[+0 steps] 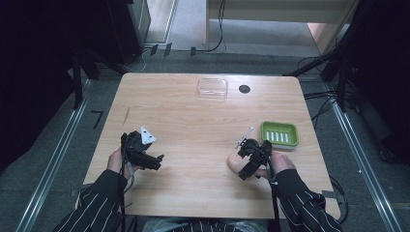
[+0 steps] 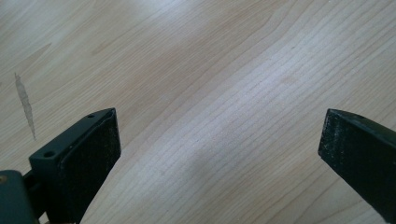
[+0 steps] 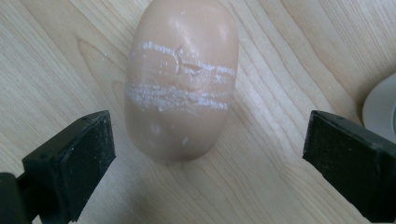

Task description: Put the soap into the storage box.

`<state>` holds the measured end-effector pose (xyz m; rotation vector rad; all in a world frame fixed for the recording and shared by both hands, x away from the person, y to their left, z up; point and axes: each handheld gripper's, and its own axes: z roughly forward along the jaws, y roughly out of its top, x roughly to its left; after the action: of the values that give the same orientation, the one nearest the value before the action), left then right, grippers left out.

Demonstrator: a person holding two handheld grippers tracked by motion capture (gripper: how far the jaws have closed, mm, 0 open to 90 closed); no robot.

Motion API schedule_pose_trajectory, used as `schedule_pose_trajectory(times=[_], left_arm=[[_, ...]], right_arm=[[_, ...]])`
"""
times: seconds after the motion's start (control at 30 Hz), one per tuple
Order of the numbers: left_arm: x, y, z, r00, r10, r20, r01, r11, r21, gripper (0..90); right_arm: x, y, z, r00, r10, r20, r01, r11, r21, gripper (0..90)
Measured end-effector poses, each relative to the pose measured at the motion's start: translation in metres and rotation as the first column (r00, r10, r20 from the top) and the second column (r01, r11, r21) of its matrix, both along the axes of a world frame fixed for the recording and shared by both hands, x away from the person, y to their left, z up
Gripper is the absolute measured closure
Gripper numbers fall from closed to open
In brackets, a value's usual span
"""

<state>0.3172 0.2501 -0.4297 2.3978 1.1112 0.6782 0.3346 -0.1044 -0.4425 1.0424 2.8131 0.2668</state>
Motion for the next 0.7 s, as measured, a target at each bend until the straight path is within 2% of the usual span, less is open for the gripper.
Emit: schedule_pose_trajectory(times=[0.7], left_arm=[[0.000,0.000,0.000,1.0000,-0.001,0.001,0.001,1.0000,-0.001,0.0]], right_arm=[[0.012,0.022,-0.009,0.9994,0.033,-0.013,-0.033,0.999,-0.013,6.2]])
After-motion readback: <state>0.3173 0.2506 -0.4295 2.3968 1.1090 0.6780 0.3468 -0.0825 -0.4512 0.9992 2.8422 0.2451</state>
